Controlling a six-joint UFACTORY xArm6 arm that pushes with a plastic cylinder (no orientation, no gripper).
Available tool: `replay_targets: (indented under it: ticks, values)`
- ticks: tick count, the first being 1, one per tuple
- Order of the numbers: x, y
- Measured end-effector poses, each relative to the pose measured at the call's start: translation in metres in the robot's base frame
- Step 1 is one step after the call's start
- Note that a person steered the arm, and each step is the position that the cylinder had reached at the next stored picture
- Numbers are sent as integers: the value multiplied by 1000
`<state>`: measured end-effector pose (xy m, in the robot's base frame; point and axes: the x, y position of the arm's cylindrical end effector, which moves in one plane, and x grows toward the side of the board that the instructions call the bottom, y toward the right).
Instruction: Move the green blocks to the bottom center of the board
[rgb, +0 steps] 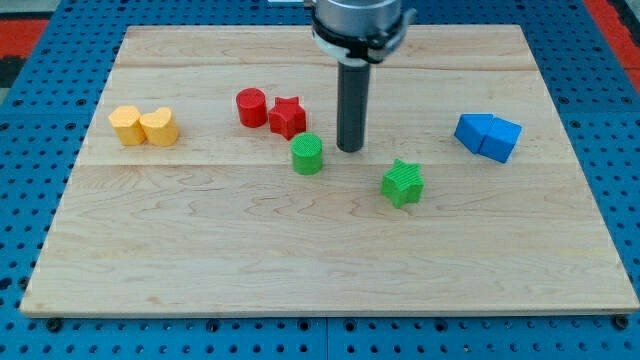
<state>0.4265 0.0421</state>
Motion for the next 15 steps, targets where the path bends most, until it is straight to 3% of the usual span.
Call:
replay_targets:
  ticks: [1,2,3,4,5,6,7,9,11,13,14,15]
  values:
    - [5,34]
    - [15,30]
    - [58,31]
    - [52,44]
    - [40,126]
    - [84,98]
    - [100,-7]
    - [52,-33]
    - [100,-55]
    - [28,-112]
    - [-10,-76]
    - [-17,-20]
